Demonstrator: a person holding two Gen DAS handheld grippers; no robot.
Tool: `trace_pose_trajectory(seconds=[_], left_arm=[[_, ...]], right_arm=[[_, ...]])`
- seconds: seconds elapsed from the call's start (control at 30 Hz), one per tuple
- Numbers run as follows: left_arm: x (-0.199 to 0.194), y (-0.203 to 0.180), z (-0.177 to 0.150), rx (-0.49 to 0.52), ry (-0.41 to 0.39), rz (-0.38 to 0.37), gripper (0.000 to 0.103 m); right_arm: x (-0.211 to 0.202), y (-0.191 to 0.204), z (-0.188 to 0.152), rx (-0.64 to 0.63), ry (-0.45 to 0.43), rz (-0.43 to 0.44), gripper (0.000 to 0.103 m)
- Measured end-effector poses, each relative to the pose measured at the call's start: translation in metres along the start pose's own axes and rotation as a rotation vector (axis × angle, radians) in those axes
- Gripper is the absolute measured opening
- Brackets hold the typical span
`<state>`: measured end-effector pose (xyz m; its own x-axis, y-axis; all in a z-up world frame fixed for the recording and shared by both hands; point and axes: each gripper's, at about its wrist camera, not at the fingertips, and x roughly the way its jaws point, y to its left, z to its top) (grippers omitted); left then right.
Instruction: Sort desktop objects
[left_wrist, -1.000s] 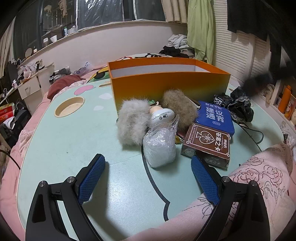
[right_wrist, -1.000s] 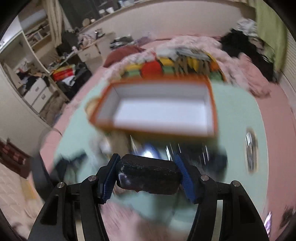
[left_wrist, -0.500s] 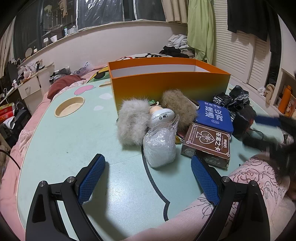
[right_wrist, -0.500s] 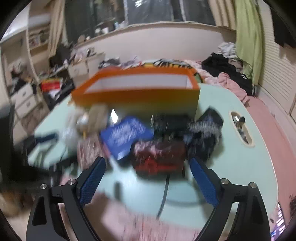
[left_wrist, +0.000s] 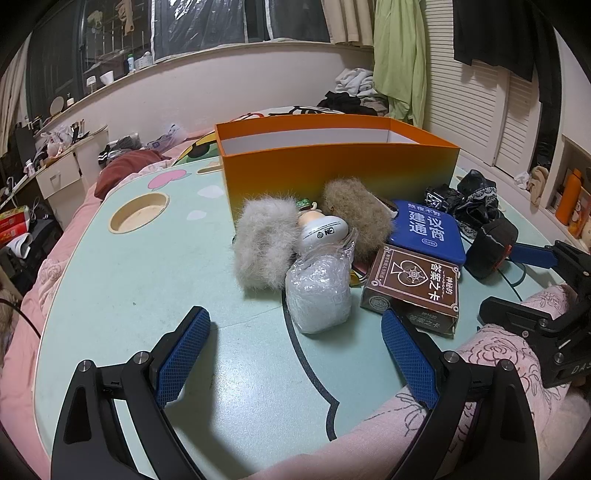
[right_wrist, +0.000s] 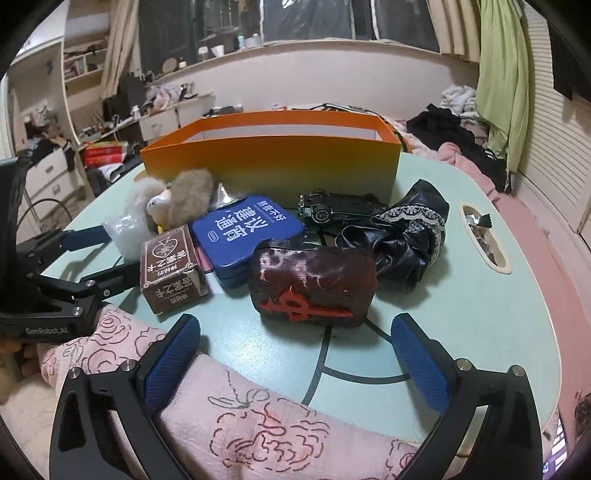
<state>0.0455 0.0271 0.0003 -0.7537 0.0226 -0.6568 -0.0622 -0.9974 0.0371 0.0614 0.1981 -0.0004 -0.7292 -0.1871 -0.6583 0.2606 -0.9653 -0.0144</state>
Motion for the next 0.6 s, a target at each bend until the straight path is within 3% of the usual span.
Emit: trace_pose_trajectory(seconds=[0.6], left_arm=[[0.0004, -0.0004, -0.0001, 0.0, 0.0, 0.0, 0.094]], right_arm=[[-0.0005, -0.0004, -0.0003, -0.003, 0.0, 0.005, 0.103]])
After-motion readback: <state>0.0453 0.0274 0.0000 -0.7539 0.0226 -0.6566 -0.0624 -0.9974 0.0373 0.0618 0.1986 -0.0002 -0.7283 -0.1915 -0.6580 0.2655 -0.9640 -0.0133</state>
